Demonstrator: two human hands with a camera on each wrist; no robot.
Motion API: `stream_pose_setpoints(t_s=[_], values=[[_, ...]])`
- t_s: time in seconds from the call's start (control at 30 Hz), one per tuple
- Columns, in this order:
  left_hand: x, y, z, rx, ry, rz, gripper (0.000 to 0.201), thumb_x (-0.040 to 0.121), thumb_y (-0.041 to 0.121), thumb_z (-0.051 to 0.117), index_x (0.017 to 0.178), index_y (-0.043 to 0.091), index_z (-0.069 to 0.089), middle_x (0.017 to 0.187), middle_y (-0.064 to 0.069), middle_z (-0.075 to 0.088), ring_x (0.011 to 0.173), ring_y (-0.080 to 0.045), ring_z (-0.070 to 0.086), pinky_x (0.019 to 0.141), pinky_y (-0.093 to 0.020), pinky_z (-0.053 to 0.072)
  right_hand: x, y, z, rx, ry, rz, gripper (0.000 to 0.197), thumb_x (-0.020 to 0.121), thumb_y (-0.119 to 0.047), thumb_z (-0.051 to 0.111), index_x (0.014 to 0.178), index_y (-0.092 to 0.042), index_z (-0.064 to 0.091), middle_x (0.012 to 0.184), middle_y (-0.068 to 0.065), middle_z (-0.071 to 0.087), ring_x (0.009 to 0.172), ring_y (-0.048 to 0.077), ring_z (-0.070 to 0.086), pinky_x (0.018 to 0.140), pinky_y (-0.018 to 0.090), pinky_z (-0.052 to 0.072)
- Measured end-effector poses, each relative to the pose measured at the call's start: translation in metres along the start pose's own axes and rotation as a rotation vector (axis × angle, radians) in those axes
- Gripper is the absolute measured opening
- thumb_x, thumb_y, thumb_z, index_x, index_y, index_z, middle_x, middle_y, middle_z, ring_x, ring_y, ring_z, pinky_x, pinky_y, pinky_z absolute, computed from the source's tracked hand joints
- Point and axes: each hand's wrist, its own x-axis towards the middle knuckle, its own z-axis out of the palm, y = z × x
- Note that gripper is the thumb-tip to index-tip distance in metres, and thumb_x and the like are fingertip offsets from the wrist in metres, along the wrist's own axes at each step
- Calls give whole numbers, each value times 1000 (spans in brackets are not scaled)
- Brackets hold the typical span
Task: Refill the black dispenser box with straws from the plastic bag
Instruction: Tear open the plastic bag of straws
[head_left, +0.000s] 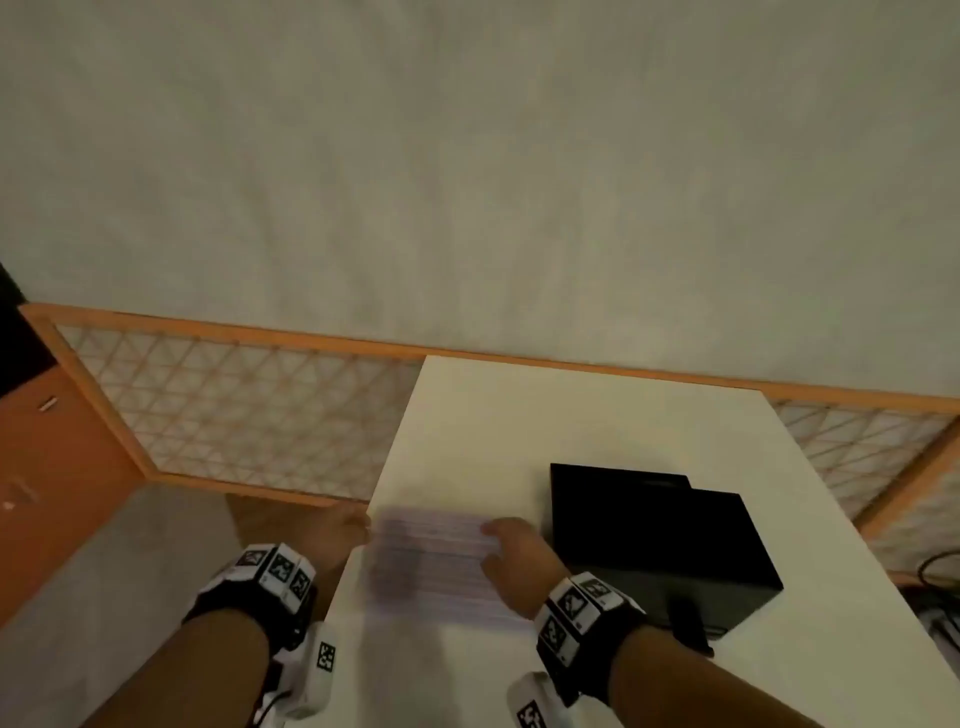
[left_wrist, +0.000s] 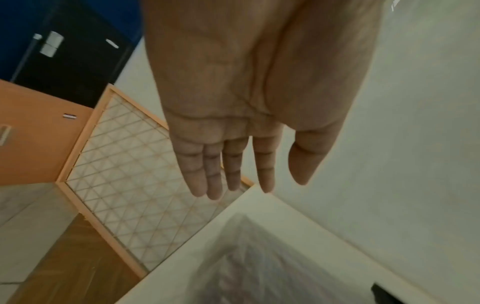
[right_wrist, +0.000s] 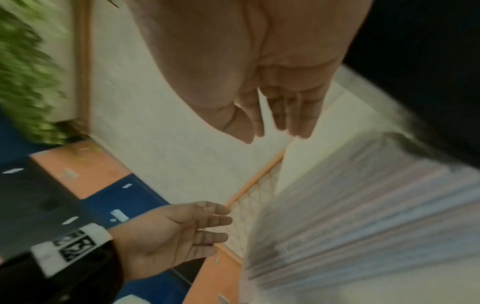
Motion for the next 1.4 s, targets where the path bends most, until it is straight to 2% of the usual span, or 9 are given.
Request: stream_pose_setpoints(t_s=[0.17,0.27,0.6,0.73,0.87,1.0,1.1,1.2,1.4], values=[[25,1,19,-120,-72,-150,40,90,21,58,125,1,54,113,-16,59,97,-27,59,76,-28,41,29,-10,22,-302,-39,320,27,97,0,33,104,2,60,99,19,60,110,36,54,96,50,37],[33,-4,28,-468,-161,-316,40,88,15,58,124,-1,50,102,-12,57,87,-27,56,75,-34,46,48,-1,32,-241,-15,377,36,99,0,30,129,-1,50,127,21,57,122,39,48,109,61,21],[20,-12,7,-1032,-109,-180,50,68,40,79,100,3,70,101,-22,73,96,-38,69,93,-49,51,56,-3,25,560,148,516,43,80,-25,67,111,4,61,104,17,61,100,35,62,79,37,48],[16,-20,-11,-801,8,-21,79,50,50,88,117,16,62,107,-13,71,92,-32,71,82,-47,57,35,-15,24,665,154,394,28,56,-18,72,79,-4,64,88,14,62,81,28,61,78,40,51],[-2,-4,-33,-726,59,184,42,72,21,80,106,12,57,101,-14,69,92,-34,67,84,-48,53,6,-38,12,376,341,193,87,59,-21,72,135,1,38,134,13,46,116,32,54,88,36,49],[-19,20,-54,-571,40,443,32,68,21,79,86,15,54,74,6,60,70,-10,57,67,-29,42,-23,-90,-14,-87,361,-270,98,83,-23,63,151,-14,-6,160,4,-13,148,23,-5,120,37,14],[-26,40,-57,-509,2,568,29,72,9,75,78,25,51,65,16,54,60,2,47,57,-17,36,-11,-112,-30,-312,116,-294,92,83,-33,64,152,-13,7,159,10,15,146,25,16,117,41,22],[-34,61,-56,-524,-18,639,29,67,13,70,84,13,47,73,6,50,62,2,45,56,-14,36,0,-124,-44,-415,-58,-282,28,84,-28,63,105,-8,61,101,11,62,101,25,58,77,28,44],[-38,77,-65,-516,-148,472,69,57,46,80,119,37,51,119,5,61,108,-14,61,97,-34,50,-1,-123,-66,-459,87,-385,37,87,-12,59,57,-20,40,65,-6,45,68,17,45,51,18,30]])
